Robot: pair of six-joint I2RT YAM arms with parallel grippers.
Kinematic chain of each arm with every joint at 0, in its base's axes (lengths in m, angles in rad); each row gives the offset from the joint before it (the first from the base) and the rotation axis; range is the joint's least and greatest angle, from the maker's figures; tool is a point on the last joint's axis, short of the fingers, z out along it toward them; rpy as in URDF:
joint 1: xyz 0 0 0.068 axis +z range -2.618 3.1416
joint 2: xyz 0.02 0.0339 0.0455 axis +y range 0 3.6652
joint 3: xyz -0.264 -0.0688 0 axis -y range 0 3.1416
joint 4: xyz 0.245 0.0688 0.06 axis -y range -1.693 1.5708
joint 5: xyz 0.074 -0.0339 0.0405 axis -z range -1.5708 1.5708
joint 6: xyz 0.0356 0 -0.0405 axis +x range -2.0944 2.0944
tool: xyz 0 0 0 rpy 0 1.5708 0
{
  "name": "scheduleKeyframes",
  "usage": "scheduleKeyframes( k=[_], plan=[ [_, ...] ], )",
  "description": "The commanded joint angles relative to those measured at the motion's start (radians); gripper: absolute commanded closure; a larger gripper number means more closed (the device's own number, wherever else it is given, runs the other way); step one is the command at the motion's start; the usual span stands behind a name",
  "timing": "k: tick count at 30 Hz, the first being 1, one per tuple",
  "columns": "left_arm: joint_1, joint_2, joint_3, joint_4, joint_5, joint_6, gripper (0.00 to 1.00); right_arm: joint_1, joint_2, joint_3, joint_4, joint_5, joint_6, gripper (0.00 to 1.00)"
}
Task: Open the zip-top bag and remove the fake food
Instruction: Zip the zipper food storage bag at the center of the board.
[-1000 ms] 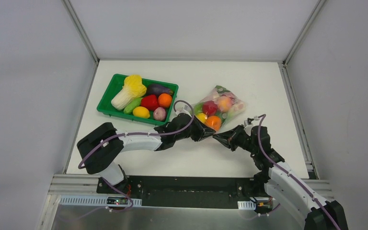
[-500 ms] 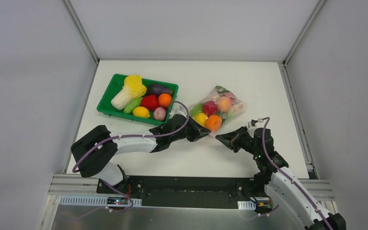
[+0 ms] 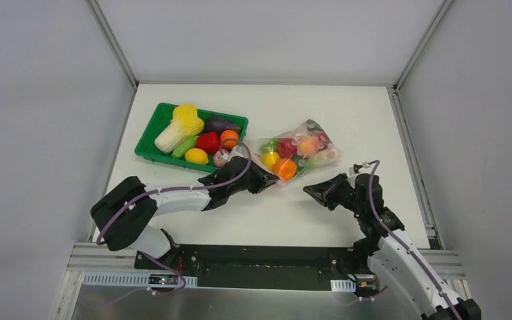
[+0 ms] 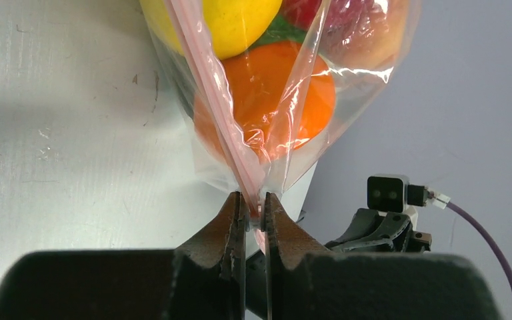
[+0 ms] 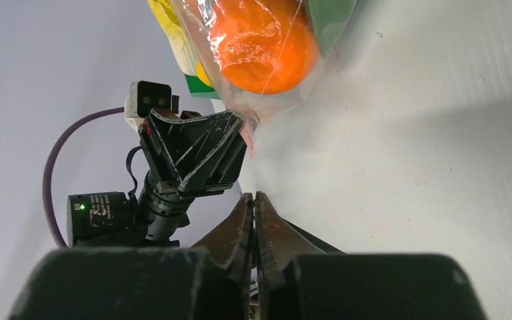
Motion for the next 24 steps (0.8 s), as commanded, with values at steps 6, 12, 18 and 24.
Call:
scheduleKeyframes(
  k=[6, 12, 18, 24],
  plan=[
    [-0.016, -0.023, 0.070, 0.032, 0.059, -0.006, 1.00, 0.044, 0.202, 0.077, 0.241, -0.108, -0.029, 0.63],
    [-0.031, -0.025, 0.080, 0.052, 0.067, -0.028, 1.00, 0.122, 0.326, 0.084, 0.394, -0.088, 0.004, 0.57],
    [-0.045, -0.024, 0.084, 0.060, 0.070, -0.040, 1.00, 0.135, 0.393, 0.090, 0.455, -0.071, 0.013, 0.64],
    [-0.052, -0.023, 0.092, 0.064, 0.073, -0.045, 1.00, 0.142, 0.449, 0.073, 0.540, -0.086, 0.040, 0.68]
  ],
)
